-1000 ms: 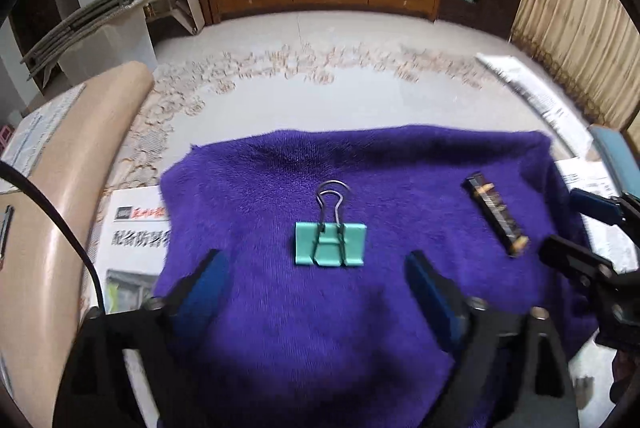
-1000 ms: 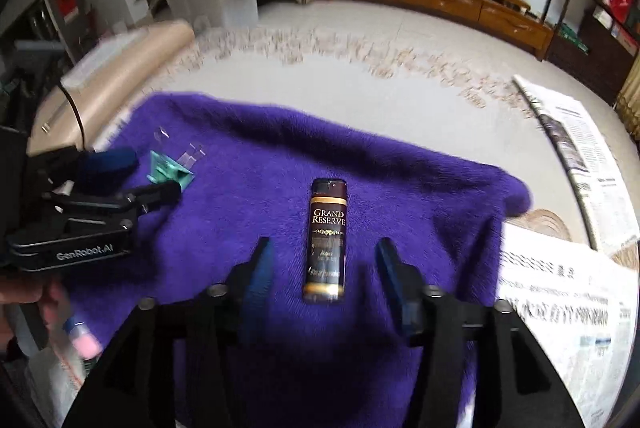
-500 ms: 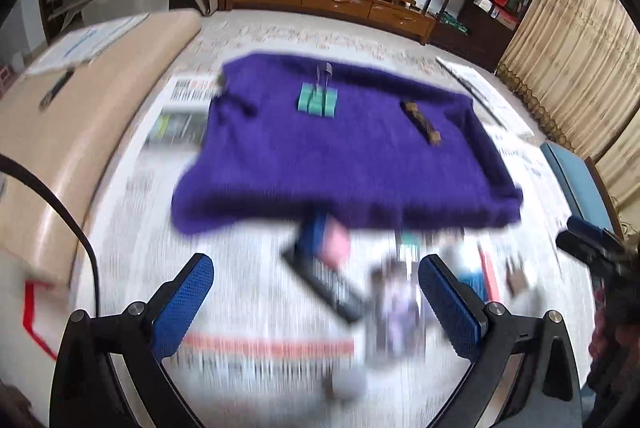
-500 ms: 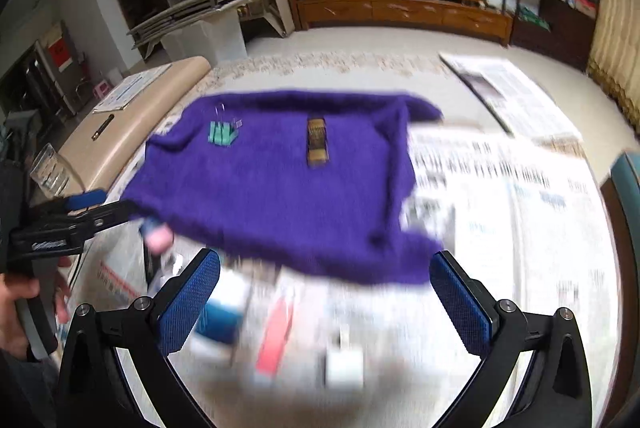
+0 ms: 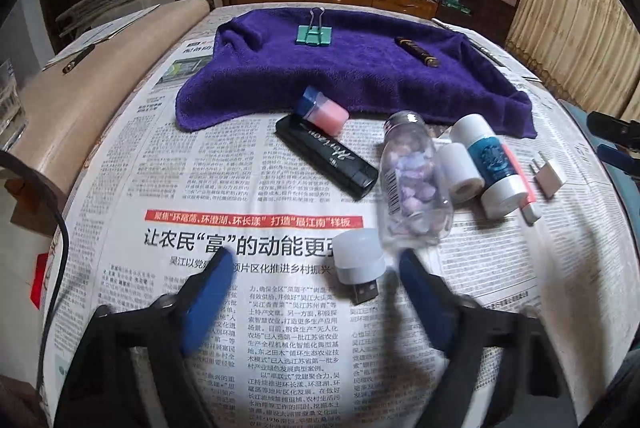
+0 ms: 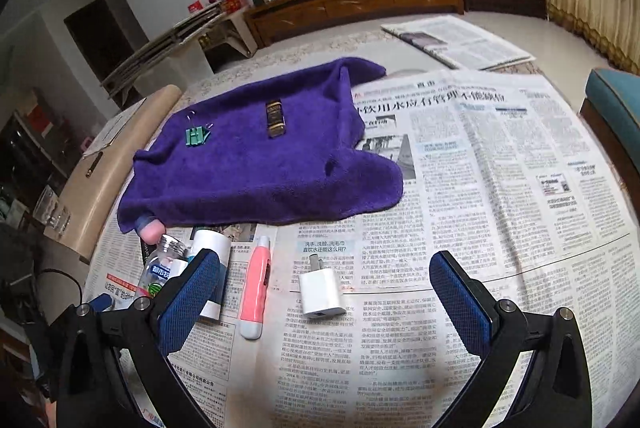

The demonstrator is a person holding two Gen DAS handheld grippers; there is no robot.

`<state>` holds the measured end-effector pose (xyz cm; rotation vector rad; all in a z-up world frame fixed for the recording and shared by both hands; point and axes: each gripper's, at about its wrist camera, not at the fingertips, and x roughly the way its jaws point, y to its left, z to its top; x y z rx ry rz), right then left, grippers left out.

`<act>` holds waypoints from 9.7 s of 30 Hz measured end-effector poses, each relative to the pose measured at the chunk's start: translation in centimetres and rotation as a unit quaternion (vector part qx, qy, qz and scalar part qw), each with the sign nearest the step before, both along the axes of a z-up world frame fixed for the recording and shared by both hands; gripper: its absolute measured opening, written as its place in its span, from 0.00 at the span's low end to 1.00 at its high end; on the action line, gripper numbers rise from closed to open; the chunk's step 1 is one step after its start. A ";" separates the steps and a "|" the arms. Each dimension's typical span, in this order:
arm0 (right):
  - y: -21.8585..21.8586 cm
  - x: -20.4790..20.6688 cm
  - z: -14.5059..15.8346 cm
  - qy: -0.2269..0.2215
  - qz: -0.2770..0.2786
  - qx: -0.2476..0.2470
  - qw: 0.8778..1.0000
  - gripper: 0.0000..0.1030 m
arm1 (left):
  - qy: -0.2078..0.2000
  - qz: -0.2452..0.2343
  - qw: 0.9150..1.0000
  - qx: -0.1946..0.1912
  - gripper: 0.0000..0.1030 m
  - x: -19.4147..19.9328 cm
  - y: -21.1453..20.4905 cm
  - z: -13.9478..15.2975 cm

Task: Organize rigid objects
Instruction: 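Grasp the white USB light with the left tool while the right tool grasps the white charger, then carry the light and charger onto the towel and open both tools, then grasp the black Horizon stick with the left tool while the right tool grasps the pink pen, then carry the stick and pen onto the towel and open both tools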

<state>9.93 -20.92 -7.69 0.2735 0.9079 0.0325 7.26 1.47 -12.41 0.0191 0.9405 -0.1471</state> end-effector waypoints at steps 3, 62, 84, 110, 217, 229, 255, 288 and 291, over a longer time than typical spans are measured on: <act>0.0 -0.1 0.0 0.001 0.002 -0.002 1.000 1.00 | -0.010 -0.010 1.000 -0.001 0.61 -0.4 -0.1 0.0; 2.2 0.9 -2.3 0.010 0.064 -0.078 0.995 0.25 | -0.041 -0.031 0.997 -0.057 0.26 3.3 1.8 5.8; 2.2 16.3 1.3 0.000 0.058 -0.069 0.996 0.25 | -0.059 -0.037 0.996 -0.047 0.26 17.1 1.2 7.3; 4.2 25.2 -5.4 0.080 0.135 -0.132 0.979 0.26 | 0.017 -0.091 0.995 0.025 0.27 22.5 -0.7 0.8; 6.4 0.7 -4.7 0.017 0.069 -0.067 0.995 0.16 | -0.003 0.011 0.998 -0.054 0.21 6.1 4.6 1.0; 5.8 0.7 -4.0 0.013 0.072 -0.060 0.996 0.16 | -0.018 -0.006 0.998 -0.067 0.21 6.7 3.6 3.5; 3.2 14.2 -1.4 0.011 0.056 -0.067 0.996 0.16 | -0.024 -0.062 0.995 -0.079 0.20 17.6 -1.7 5.4; 3.7 18.3 -5.2 0.052 0.117 -0.116 0.985 0.19 | 0.038 -0.090 0.995 0.012 0.24 21.0 -4.7 1.4; 3.5 18.0 -4.8 0.057 0.117 -0.102 0.986 0.34 | 0.031 -0.083 0.996 0.019 0.40 20.4 -4.4 1.9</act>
